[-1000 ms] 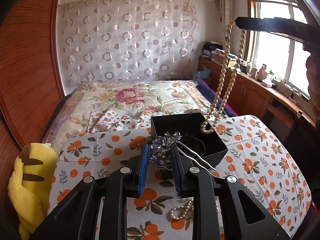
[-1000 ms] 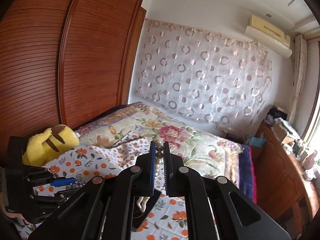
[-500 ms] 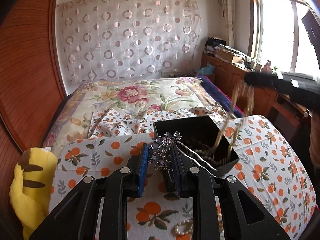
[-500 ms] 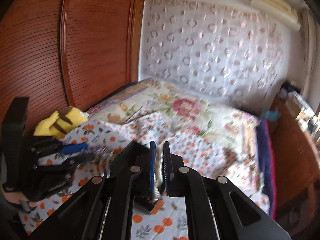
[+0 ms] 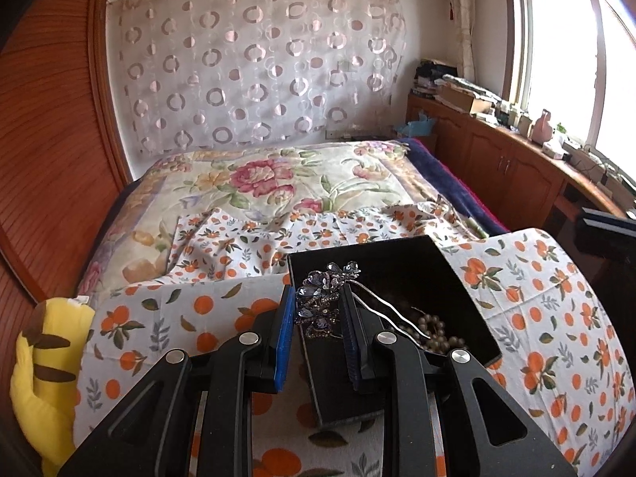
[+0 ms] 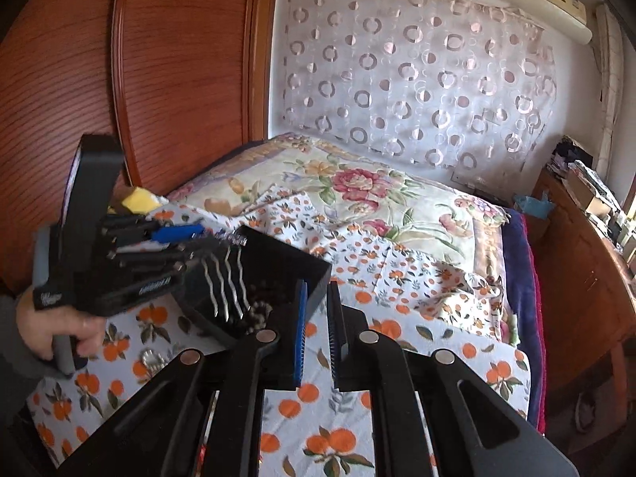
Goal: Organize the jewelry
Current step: 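Withdraw both tools from the box toward the remaining jewelry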
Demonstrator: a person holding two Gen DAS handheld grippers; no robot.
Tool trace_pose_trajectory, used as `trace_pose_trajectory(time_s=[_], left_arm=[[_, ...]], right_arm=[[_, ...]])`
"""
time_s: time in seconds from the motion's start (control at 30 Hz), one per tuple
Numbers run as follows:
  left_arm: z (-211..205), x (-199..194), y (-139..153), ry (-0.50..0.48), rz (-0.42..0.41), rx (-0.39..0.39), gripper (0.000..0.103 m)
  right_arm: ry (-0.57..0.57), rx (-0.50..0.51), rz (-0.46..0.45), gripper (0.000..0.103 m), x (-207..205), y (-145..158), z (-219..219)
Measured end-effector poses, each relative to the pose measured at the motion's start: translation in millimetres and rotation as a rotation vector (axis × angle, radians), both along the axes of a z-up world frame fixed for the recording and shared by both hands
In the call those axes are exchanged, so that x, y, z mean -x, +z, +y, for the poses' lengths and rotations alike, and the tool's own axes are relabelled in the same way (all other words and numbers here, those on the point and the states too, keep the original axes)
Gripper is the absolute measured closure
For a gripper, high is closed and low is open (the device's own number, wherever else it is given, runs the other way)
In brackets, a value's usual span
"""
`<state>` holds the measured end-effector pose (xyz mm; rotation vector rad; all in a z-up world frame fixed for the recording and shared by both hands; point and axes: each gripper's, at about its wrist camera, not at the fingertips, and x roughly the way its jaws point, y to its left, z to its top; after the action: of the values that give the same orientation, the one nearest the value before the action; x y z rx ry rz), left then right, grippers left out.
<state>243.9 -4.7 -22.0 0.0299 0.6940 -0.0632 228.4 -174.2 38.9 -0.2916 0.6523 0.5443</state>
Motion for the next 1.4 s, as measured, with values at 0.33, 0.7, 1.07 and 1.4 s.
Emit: trace_pose_trajectory(time_s=[0.33,0.7,1.07,1.4], left_arm=[[-10,-7,-7,-0.011,0.015,-0.006,0.062],[-12,50,-4,-0.083,0.006,-0.022,0.049],[-8,103,-25,-0.156,0.056,-0.045,0.045],[9,117,-51,-0.130,0.119,-0.025,0.044]], right_arm=[[0.010,0.003,0.066,0.092,17,-42,-12],[0.022,-0.011,0.150,0.087,43,-90,-21],[0.045,-0.004,0.201,0.078,65,-106,-22],[0.073,0.068,0.216,0.078,78,-121,-14]])
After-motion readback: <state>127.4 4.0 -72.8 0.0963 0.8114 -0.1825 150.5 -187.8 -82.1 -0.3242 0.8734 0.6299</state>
